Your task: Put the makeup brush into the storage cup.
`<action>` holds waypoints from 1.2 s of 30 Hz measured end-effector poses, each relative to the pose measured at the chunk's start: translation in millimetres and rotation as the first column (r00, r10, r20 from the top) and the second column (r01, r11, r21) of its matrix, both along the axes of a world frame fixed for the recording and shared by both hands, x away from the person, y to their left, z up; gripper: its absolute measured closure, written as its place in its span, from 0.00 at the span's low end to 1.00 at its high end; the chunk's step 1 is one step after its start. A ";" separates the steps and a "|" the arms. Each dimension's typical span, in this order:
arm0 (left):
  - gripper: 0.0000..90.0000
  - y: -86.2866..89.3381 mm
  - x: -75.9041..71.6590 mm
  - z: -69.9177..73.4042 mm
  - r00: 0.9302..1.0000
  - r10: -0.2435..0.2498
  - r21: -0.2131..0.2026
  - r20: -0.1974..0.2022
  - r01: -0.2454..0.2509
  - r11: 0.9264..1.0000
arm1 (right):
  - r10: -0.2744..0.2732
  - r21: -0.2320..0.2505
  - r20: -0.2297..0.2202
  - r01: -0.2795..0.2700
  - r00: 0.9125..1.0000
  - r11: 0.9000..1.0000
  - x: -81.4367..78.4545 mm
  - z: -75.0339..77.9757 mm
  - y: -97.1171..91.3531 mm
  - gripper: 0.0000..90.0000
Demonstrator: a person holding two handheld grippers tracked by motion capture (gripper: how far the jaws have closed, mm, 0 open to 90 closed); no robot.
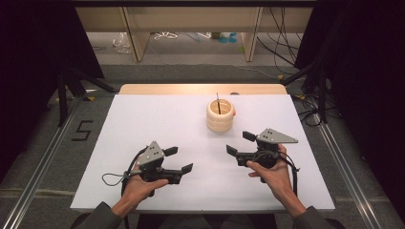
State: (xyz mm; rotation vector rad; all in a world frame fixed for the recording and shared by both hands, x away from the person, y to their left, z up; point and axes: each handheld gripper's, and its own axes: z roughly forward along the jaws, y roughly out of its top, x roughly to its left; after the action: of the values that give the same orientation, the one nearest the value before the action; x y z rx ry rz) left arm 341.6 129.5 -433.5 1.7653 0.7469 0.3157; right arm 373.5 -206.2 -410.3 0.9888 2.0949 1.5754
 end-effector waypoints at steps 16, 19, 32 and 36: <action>0.19 0.3 -0.2 0.6 1.000 -0.001 0.000 0.009 0.001 1.000 | 0.008 -0.014 0.005 -0.008 1.000 1.000 -20.7 -6.2 -4.2 0.19; 0.20 -0.4 -0.7 0.5 1.000 -0.001 -0.003 0.003 0.001 1.000 | 0.003 -0.010 0.006 -0.003 1.000 1.000 -26.3 -8.2 -6.2 0.19; 0.19 -2.2 -0.4 -0.4 1.000 -0.003 -0.001 -0.003 0.003 1.000 | -0.016 -0.008 -0.024 0.016 1.000 1.000 -39.2 -13.5 -14.6 0.19; 0.20 -2.1 -0.2 -0.6 1.000 0.000 -0.005 -0.004 0.000 1.000 | -0.019 0.000 -0.021 0.019 1.000 1.000 -39.5 -16.8 -14.1 0.19</action>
State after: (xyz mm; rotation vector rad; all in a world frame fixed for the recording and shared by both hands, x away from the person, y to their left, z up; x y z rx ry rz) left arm 341.4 127.4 -434.1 1.7614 0.7504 0.3098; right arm 334.1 -220.3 -427.0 1.0262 2.0935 1.5626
